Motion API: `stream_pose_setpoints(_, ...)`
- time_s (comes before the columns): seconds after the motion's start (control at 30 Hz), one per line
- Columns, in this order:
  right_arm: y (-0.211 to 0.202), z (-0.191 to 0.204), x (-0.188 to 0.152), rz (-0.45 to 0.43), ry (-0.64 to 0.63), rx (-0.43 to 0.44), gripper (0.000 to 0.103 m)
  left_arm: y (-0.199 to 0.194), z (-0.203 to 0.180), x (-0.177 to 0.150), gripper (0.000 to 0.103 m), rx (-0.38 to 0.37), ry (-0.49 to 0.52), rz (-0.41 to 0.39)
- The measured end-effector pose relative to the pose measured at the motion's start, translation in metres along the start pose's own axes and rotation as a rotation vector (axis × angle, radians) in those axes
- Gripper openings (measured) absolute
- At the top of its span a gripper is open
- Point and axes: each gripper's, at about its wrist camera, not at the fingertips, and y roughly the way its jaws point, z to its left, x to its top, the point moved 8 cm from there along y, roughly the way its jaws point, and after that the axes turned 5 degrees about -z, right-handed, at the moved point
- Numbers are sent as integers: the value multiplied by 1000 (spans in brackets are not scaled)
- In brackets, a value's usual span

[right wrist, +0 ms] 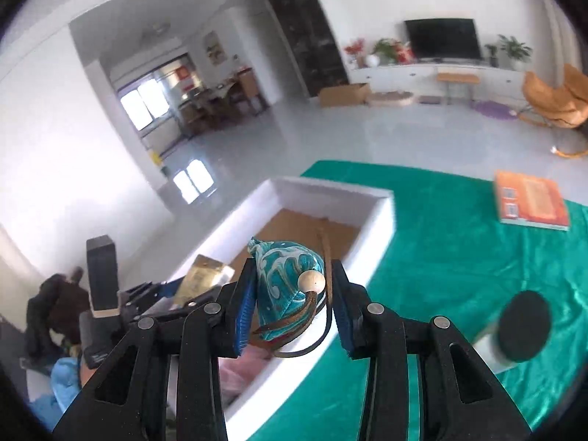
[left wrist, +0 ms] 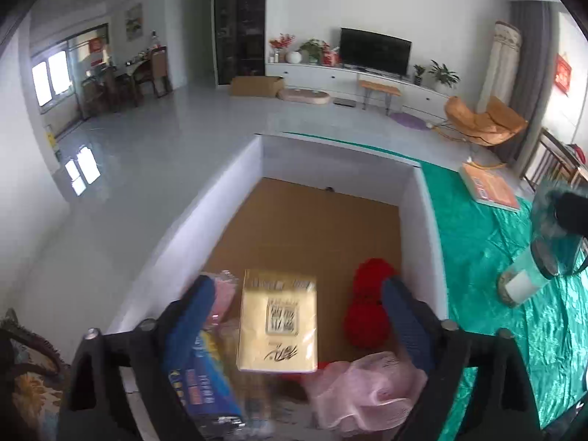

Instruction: Organize soft objects

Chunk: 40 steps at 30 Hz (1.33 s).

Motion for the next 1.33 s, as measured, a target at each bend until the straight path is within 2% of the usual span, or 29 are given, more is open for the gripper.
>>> stream_pose_setpoints(0.03,14,16,-8,36,6,51,55,-5,11,-4,100,24,-8,-11)
stream_pose_setpoints(0.07,25,29,-17,68,15,101,80,-8,20,-7,100,41,-12,-12)
stream_pose_setpoints(0.1,32,36,-25,86,23,116,82,-10,26,-10,100,56,-13,-11)
stream_pose_setpoints(0.2,37,43,-38,99,0,93,82,-17,34,-17,100,97,-24,-17)
stream_pose_setpoints(0.37,21,38,-40,79,-51,-7,82,-32,30,-22,101,168,-59,-63)
stream_pose_setpoints(0.5,17,35,-48,110,-84,-68,82,-44,26,-29,101,218,-92,-80)
stream_pose_setpoints(0.6,18,38,-60,142,-115,-101,82,-49,18,-33,101,265,-62,-72)
stream_pose_setpoints(0.77,26,44,-74,195,-193,-158,82,-51,7,-39,101,262,-25,-71)
stream_pose_setpoints(0.93,26,43,-77,205,-237,-196,82,-52,6,-41,101,257,-17,-61)
stream_pose_setpoints(1.17,32,39,-82,220,-240,-209,82,-49,13,-44,101,270,-35,-51)
stream_pose_setpoints(1.33,33,40,-87,227,-243,-207,82,-54,15,-47,101,266,-61,-71)
